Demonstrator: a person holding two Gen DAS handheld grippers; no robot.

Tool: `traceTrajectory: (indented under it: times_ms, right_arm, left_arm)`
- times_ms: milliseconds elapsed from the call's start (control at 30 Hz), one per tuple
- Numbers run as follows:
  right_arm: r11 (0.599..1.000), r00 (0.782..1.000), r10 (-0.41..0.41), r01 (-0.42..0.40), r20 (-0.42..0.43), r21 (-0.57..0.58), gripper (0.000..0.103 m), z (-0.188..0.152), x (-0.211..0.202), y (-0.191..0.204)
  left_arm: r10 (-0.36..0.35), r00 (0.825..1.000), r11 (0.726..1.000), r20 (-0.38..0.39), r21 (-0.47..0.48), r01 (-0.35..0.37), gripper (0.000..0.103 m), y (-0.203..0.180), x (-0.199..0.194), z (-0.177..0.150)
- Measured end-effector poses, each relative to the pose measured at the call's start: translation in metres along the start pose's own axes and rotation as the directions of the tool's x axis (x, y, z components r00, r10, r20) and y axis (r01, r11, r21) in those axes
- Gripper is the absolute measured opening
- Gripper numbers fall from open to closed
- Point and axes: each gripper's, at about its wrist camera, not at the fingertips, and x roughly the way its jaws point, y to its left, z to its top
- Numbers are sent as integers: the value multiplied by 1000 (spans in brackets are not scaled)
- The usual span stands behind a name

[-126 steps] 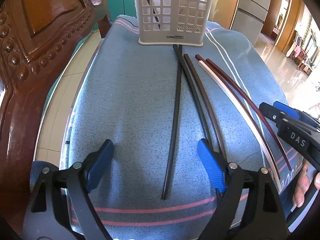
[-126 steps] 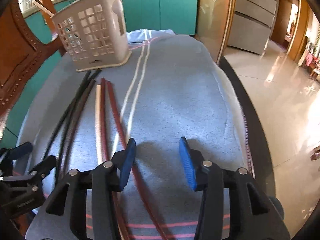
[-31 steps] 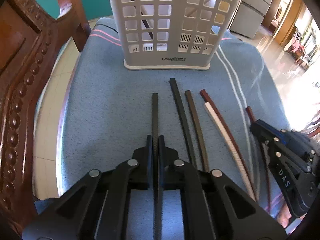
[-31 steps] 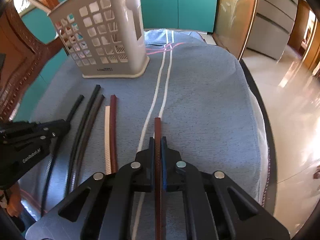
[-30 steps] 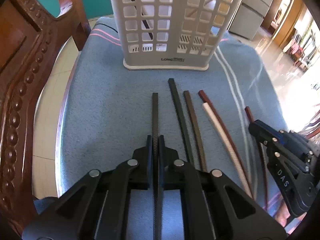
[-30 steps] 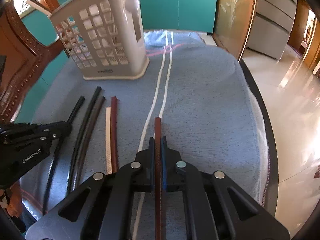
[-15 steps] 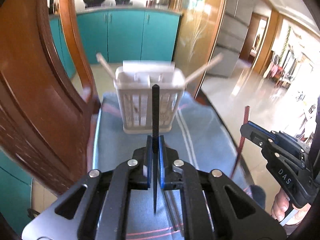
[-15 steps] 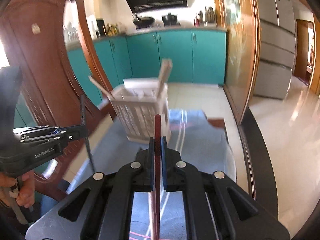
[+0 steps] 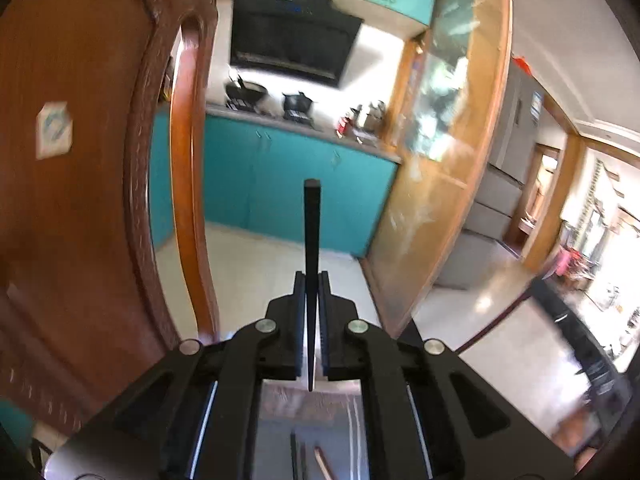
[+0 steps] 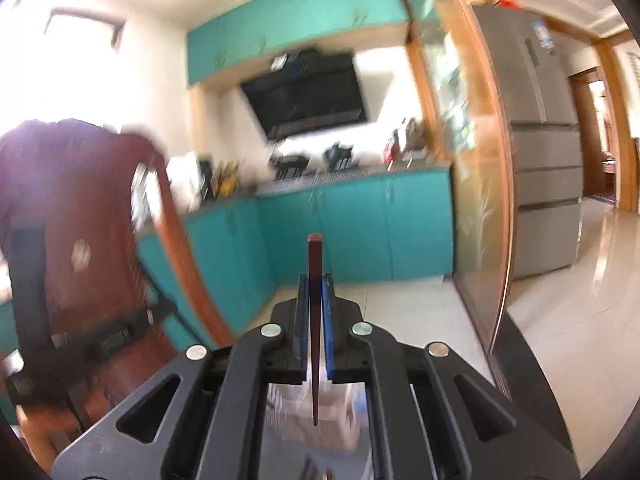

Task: Organize utensils
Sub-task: 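Lift both chopsticks over the white basket and open both tools to drop them in, then return both open tools to the remaining chopsticks on the cloth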

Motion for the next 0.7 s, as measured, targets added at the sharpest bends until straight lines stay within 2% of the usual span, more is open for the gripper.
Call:
traceTrajectory:
  times_ms: [67,133,233,367,533,600,667,700]
  right_arm:
    - [1000,1000,-19,18,2,21,7,-5,14,-3]
    - [999,998,-31,32,-52,12,7,-24,34,-4]
    - [999,992,-41,39,-118,-20,7,-58,49,-2]
    - [999,987,-29,25,-158,-27,7,-75,53,-5]
    - [998,992,-28,22,-123,-52,13,-77,22,-6]
    - [999,996,6,-10,-94,-48,16,-79,4,-8]
    - [996,995,75,-79,-62,-50,20,-86,-22,-11]
    - [995,996,72,-76,-58,-67,21,-92,-32,-11]
  left_arm:
    - [39,999,999,13,3,-39,7,-4,17,-3]
    - [64,998,998,-3,13,-64,7,-6,42,-15]
    - [73,995,997,-66,45,-71,7,-7,62,-39]
    - [66,988,998,-141,32,-62,7,2,76,-63]
    - [78,988,995,-136,70,-69,8,4,69,-71]
    - [66,990,995,-128,81,-56,10,3,56,-77]
    - [65,989,993,-130,109,-51,11,-1,49,-83]
    - [65,989,991,-131,124,-49,11,-2,44,-87]
